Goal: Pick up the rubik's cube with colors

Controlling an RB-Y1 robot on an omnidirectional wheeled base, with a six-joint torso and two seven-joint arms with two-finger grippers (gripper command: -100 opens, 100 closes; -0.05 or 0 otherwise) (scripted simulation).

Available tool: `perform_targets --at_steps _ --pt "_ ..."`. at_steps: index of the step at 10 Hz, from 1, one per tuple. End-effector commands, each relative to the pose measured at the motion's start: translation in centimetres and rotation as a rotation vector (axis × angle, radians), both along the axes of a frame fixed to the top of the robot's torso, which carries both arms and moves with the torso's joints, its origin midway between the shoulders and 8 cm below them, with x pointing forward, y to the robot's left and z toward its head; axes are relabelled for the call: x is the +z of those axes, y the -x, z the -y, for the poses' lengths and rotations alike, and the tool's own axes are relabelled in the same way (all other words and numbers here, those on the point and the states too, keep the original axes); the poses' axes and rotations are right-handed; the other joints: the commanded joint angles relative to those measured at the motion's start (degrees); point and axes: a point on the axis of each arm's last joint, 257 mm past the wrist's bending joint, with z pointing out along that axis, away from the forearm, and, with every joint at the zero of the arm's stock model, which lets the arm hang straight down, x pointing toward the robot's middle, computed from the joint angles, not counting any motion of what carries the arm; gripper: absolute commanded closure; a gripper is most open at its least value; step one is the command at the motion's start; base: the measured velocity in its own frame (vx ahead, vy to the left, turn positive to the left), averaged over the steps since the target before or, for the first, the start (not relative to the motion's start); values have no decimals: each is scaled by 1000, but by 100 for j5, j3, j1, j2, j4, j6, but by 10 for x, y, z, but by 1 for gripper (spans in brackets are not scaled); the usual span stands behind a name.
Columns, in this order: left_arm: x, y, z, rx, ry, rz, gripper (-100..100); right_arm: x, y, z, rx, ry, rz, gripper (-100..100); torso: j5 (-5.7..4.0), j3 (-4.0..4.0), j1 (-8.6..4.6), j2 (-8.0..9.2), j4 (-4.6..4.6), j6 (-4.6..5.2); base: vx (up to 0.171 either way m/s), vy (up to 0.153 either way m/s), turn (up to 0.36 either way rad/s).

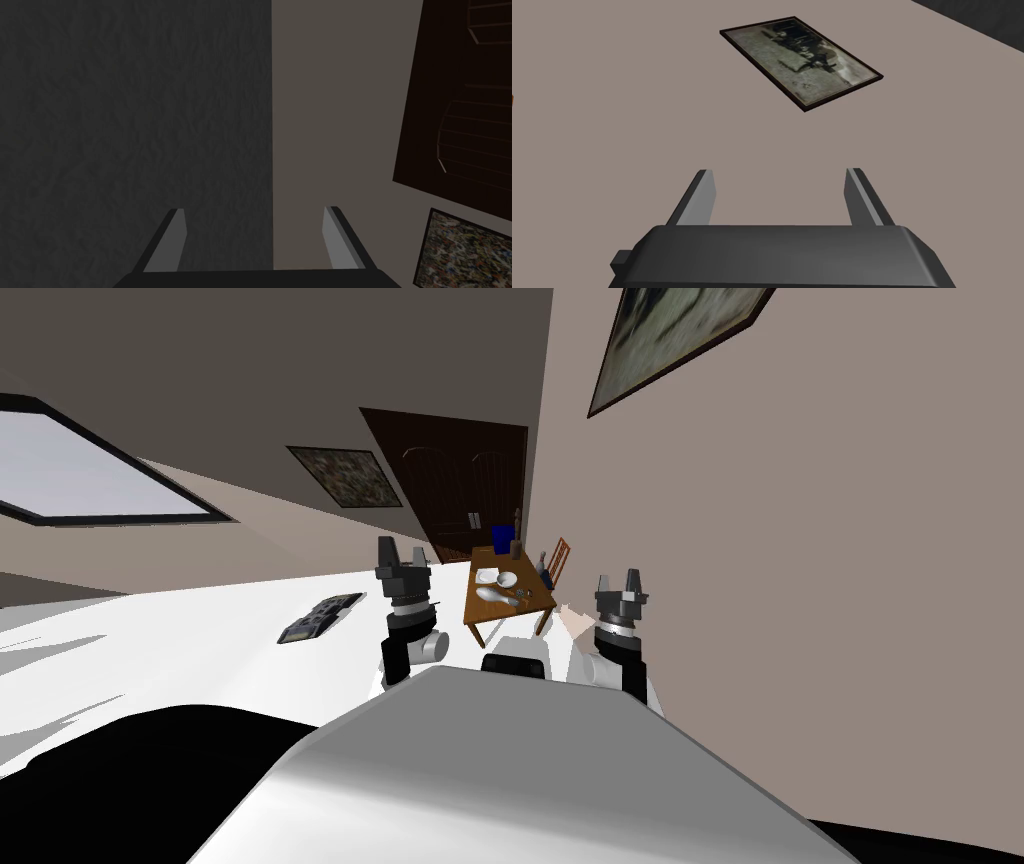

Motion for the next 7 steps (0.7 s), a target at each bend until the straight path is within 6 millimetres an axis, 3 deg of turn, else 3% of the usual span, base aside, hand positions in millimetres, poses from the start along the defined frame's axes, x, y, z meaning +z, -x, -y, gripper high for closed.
perform_targets --at_steps 1,7 --pt "0 0 0 0 0 0 0 -12 -8 -2 30 3 -34 -100 0 0 0 0 0 0 -1 9 -9" --pt "0 0 0 0 0 0 0 -80 -48 2 130 -104 -207 -100 3 -1 16 -1 -1 0 -3 35 -7"
